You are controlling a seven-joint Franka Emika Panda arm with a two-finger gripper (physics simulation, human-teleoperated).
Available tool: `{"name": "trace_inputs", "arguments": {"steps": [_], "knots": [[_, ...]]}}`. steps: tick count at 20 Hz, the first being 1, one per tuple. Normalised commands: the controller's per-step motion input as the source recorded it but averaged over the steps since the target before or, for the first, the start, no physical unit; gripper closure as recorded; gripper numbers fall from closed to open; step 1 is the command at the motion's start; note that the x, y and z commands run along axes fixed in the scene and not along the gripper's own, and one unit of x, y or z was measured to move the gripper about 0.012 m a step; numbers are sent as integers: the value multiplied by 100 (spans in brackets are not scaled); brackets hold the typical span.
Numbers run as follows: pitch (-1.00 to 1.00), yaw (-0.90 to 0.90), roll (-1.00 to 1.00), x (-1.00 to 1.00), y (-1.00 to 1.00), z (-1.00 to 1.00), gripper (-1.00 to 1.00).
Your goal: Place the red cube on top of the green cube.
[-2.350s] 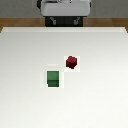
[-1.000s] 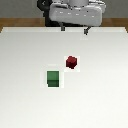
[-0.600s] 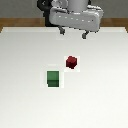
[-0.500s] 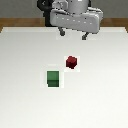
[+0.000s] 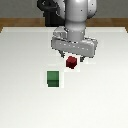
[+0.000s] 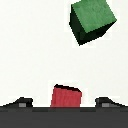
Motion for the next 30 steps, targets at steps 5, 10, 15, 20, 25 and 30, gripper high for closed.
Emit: {"name": "trace_inputs", "arguments": {"steps": [5,10,15,20,25,30], "knots": [[0,0,0,0,0,-80,100],[0,0,0,0,0,0,100],[0,0,0,0,0,40,100],[0,0,0,0,0,100,100],[0,0,0,20,0,80,100],[0,0,0,60,0,0,100]]}}
